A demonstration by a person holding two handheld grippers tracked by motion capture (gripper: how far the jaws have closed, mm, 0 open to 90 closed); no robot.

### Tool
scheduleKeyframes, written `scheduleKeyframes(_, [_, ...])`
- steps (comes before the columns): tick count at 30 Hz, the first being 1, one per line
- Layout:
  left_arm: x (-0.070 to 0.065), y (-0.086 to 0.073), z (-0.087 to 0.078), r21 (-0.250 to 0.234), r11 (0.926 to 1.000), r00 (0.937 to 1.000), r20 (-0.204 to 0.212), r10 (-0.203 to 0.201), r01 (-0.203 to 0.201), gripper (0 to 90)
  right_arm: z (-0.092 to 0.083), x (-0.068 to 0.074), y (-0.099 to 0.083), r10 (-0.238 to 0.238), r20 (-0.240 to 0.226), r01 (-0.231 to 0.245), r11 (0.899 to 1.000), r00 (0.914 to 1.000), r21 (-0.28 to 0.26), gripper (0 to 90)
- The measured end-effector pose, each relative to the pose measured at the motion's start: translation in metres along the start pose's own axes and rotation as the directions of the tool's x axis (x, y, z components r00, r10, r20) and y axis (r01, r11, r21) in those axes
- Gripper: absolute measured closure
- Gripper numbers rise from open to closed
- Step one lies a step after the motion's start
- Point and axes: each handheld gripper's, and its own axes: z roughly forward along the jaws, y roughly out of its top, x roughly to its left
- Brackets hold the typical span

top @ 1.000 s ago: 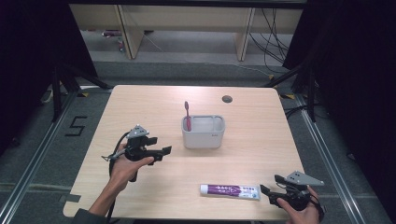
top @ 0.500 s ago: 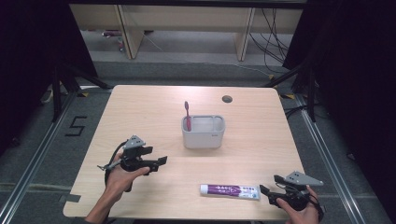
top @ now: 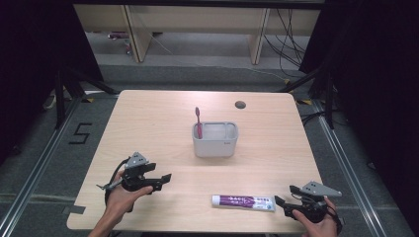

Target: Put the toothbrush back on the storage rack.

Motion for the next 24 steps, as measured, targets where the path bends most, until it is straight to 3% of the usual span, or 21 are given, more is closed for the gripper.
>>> scheduleKeyframes(2, [0.002, -0.005, -0.002, 0.026, 0.9993, 0.9996, 0.008, 0.027, -0.027, 23.3, -0.001, 0.000, 0.000, 0.001, 0.004, -0.001, 1.000, 1.0000, -0.005, 26.9])
scheduleKeyframes(3, [0.002, -0.005, -0.002, 0.026, 0.9993, 0.9996, 0.008, 0.027, -0.027, 23.3, -0.001, 0.000, 0.000, 0.001, 0.004, -0.001, 1.000, 1.0000, -0.005, 26.9])
scheduleKeyframes(4, [0.000, -0.007, -0.002, 0.012, 0.9999, 1.0000, 0.006, 0.001, -0.001, 23.3, -0.001, 0.000, 0.000, 0.001, 0.004, -0.001, 1.000, 1.0000, -0.006, 26.9])
scheduleKeyframes(6, [0.000, -0.011, -0.002, 0.014, 0.9999, 1.0000, 0.003, 0.004, -0.004, 23.3, 0.000, -0.001, 0.000, -0.006, 0.005, 0.006, 1.000, 1.0000, -0.005, 26.9])
scheduleKeyframes(7, [0.001, -0.013, -0.004, 0.042, 0.9988, 0.9997, 0.004, 0.025, -0.026, 23.3, 0.000, -0.001, 0.000, 0.002, -0.002, -0.002, 1.000, 1.0000, 0.001, 26.9])
scheduleKeyframes(10, [-0.001, -0.016, -0.004, 0.025, 0.9997, 1.0000, -0.004, 0.003, -0.003, 23.3, 0.000, -0.001, 0.000, -0.002, -0.002, 0.002, 1.000, 1.0000, -0.002, 26.9])
scheduleKeyframes(11, [0.000, -0.017, -0.007, 0.050, 0.9980, 0.9993, -0.006, 0.038, -0.037, 23.3, 0.000, -0.001, 0.000, -0.001, -0.001, 0.001, 1.000, 1.0000, -0.006, 26.9])
scheduleKeyframes(15, [-0.003, -0.022, -0.009, 0.033, 0.9993, 0.9998, -0.013, 0.018, -0.018, 23.4, -0.001, 0.000, 0.000, 0.009, -0.008, -0.009, 1.000, 0.9999, -0.001, 26.9])
scheduleKeyframes(18, [-0.004, -0.027, -0.014, 0.050, 0.9977, 0.9988, -0.011, 0.047, -0.046, 23.4, 0.000, 0.000, 0.000, 0.003, -0.003, -0.003, 1.000, 1.0000, -0.001, 27.0])
scheduleKeyframes(24, [-0.007, -0.032, -0.019, 0.050, 0.9978, 0.9989, -0.017, 0.045, -0.044, 23.3, 0.000, 0.001, 0.000, 0.006, -0.001, -0.006, 1.000, 1.0000, -0.003, 26.9])
